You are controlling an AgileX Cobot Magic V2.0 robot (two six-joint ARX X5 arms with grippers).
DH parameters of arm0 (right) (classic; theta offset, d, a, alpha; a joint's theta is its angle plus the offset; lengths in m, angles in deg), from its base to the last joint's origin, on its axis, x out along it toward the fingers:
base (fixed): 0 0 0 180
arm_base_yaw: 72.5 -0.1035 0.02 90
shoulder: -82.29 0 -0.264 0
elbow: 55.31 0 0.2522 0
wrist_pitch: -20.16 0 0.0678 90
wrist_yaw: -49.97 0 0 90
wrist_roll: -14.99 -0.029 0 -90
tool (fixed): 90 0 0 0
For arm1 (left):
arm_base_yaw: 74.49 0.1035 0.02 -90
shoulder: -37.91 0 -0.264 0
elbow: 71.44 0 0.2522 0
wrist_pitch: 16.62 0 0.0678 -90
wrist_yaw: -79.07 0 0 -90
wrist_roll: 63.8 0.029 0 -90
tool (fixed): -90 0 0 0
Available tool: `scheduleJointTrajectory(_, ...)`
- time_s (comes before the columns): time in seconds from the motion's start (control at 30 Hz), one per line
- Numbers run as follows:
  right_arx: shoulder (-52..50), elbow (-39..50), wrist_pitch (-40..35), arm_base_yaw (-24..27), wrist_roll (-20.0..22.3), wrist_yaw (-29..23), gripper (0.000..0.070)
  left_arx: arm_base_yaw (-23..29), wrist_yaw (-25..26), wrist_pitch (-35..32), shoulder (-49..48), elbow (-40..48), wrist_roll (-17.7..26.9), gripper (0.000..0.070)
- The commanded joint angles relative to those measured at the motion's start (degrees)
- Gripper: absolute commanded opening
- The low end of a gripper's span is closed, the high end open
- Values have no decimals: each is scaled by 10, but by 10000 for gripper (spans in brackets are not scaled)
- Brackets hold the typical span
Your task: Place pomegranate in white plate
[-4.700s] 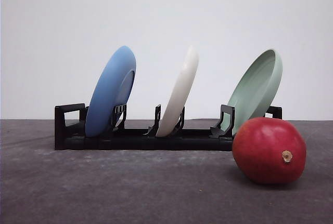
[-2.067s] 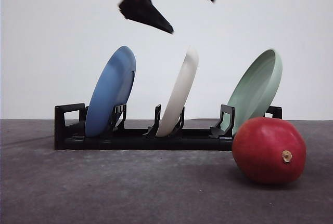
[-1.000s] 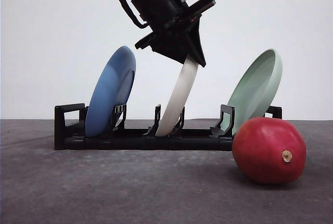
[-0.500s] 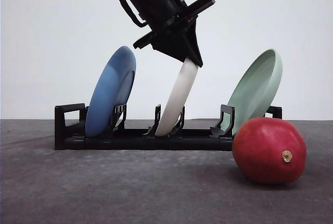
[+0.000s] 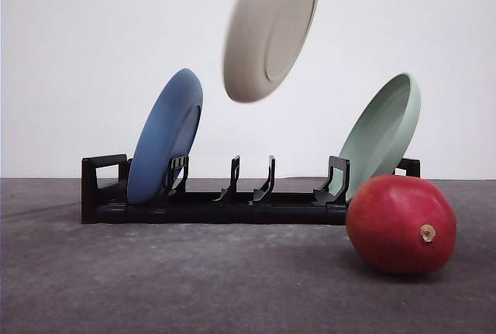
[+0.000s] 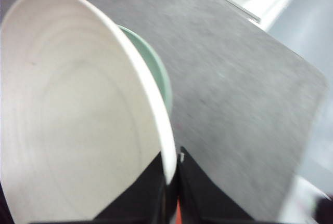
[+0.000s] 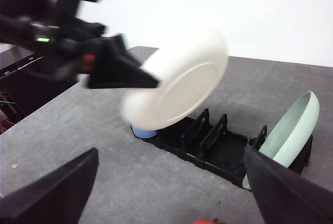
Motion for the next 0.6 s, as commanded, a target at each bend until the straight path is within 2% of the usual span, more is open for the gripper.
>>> scheduleJointTrajectory(0.0,2,-10,-5,-1,3,0,563,-19,0,36,-9,-16,11,4)
scheduleJointTrajectory(0.1,2,-10,-5,-1,2,0,563,-56,-35,103,-37,-16,30,4)
scheduleJointTrajectory(0.27,2,-10,-4,-1,2,0,563,-134,-138,188,-61,-15,54,4)
scheduleJointTrajectory(0.43,2,-10,-4,-1,3,0,563,-207,-212,245,-63,-13,53,4)
scheduleJointTrajectory(0.57,2,-10,-4,-1,3,0,563,-252,-270,262,-63,10,53,4)
